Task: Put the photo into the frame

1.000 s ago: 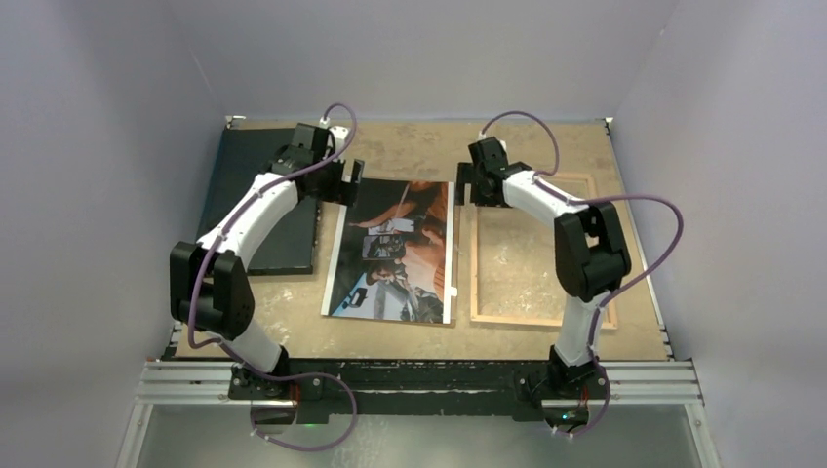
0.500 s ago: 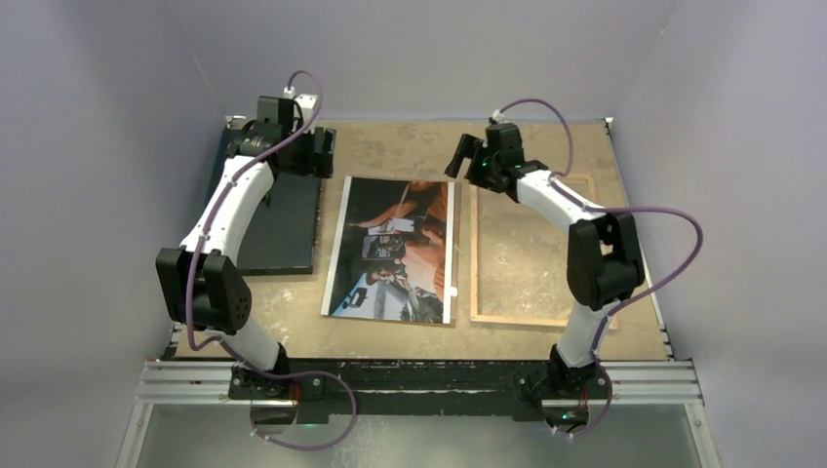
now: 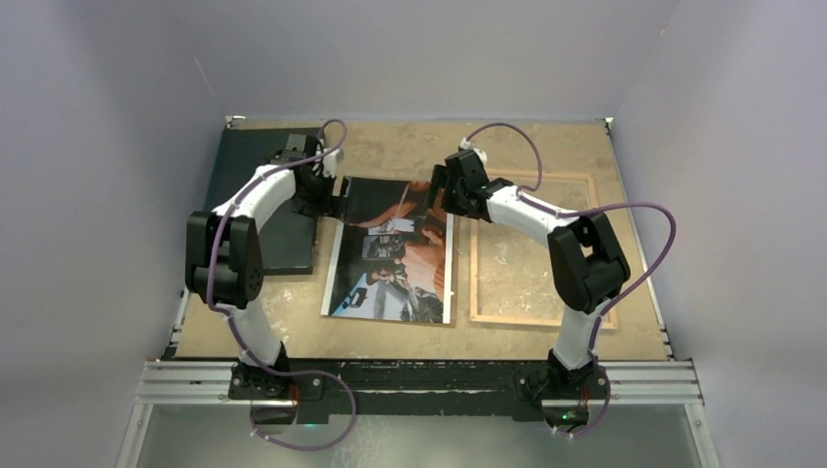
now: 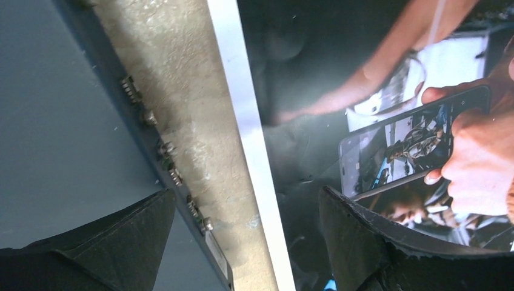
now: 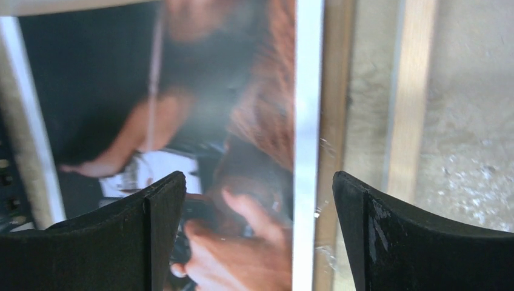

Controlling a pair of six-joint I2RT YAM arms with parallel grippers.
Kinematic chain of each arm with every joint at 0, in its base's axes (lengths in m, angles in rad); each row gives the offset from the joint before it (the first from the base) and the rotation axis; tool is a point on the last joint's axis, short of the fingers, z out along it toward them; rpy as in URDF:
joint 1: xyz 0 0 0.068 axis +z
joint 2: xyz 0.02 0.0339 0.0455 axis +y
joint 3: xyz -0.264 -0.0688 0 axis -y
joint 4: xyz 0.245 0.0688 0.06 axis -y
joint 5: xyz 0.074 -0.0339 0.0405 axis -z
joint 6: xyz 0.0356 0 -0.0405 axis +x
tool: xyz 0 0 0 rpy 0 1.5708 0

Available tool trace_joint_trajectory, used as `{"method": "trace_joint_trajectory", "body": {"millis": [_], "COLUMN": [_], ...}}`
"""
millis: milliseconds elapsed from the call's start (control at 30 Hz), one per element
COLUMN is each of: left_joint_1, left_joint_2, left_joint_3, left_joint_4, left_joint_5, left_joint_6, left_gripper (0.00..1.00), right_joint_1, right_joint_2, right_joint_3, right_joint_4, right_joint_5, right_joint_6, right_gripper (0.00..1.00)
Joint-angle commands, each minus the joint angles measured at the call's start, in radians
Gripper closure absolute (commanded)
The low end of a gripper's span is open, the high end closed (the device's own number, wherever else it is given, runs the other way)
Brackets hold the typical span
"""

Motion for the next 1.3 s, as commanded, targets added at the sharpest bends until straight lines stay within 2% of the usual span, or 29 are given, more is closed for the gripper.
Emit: {"method": "trace_joint_trajectory", "body": {"millis": [0,333,633,967,1233,1267], "left_joint_1": [-0.031,-0.065,-0.068,-0.072,-0.098,-0.101], "left_joint_2": [0.025,0.125,0.189,0.219,0.25,0.254], "left_joint_3": [0.005,0.019,0.024,0.01,0.02,0.021], "left_joint_4": [0.069,0.132,0.141,0.16,0.168,0.169], "left_joint_5": [0.043,-0.043,-0.027,-0.012,-0.006,-0.007], "left_joint_6": [0.012,-0.025,-0.017,-0.024,-0.024,-0.027], "left_gripper": [0.15,0.22,0.32,0.56,0.86,0.87], "right_joint_1": [-0.004,-0.004,-0.005,-0.012,-0.03,-0.033], "right_joint_2": [-0.045,-0.016,0.047,0.096,0.037,0.029], "right_joint_3": [-0.06,-0.102,-0.083,-0.061,-0.066,-0.066], "right_joint_4": [-0.024,-0.012,-0.006,0.035,0.073,0.073], "right_joint_5": [0.067,0.055,0.013,-0.024,-0.09,-0.096], "right_joint_6": [0.044,0.059,0.055,0.06,0.052,0.051], "right_gripper": [0.07,0.07,0.07,0.07,0.08,0.08]}}
